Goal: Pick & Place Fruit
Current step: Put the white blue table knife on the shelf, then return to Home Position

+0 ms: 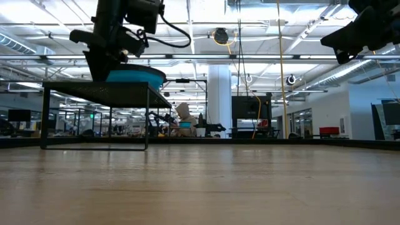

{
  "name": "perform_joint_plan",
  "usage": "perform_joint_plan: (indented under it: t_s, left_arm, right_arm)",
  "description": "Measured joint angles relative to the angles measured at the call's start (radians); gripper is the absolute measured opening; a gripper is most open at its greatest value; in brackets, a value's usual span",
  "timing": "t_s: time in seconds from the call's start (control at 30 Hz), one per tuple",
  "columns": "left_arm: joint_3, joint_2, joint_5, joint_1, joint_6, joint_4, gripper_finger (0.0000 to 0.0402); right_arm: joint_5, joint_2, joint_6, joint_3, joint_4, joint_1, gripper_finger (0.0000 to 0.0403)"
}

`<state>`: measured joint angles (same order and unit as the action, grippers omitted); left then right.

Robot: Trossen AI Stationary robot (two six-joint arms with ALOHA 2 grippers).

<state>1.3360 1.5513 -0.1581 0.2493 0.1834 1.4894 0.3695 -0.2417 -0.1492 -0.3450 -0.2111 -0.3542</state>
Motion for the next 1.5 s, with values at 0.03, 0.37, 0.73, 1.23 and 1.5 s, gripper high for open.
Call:
perform_joint_plan:
  t_s: [0.03,0.37,0.73,1.23,1.5]
  left_arm:
    - [-0.01,0.0,0.0,0.0,-0.006,-0.004,0.0022]
    - [-0.023,-0.002,-0.045,-0.001,0.001,-0.033,0.003]
    - [-0.023,-0.001,-0.062,0.002,0.027,-0.059,0.003]
    - [-0.023,-0.001,-0.056,0.005,0.04,-0.058,0.0042]
    - [-0.023,0.0,-0.056,0.005,0.04,-0.058,0.0093]
  right_arm:
    - [0.0,0.0,-0.004,0.0,0.0,0.0,0.0]
    - [-0.004,0.0,-0.03,0.0,0.005,0.0,0.0]
    - [-0.005,0.0,-0.048,0.0,0.012,0.0,0.0]
    - [-0.007,0.0,-0.048,0.0,0.012,0.0,0.0]
    - [-0.007,0.0,-0.048,0.0,0.012,0.0,0.0]
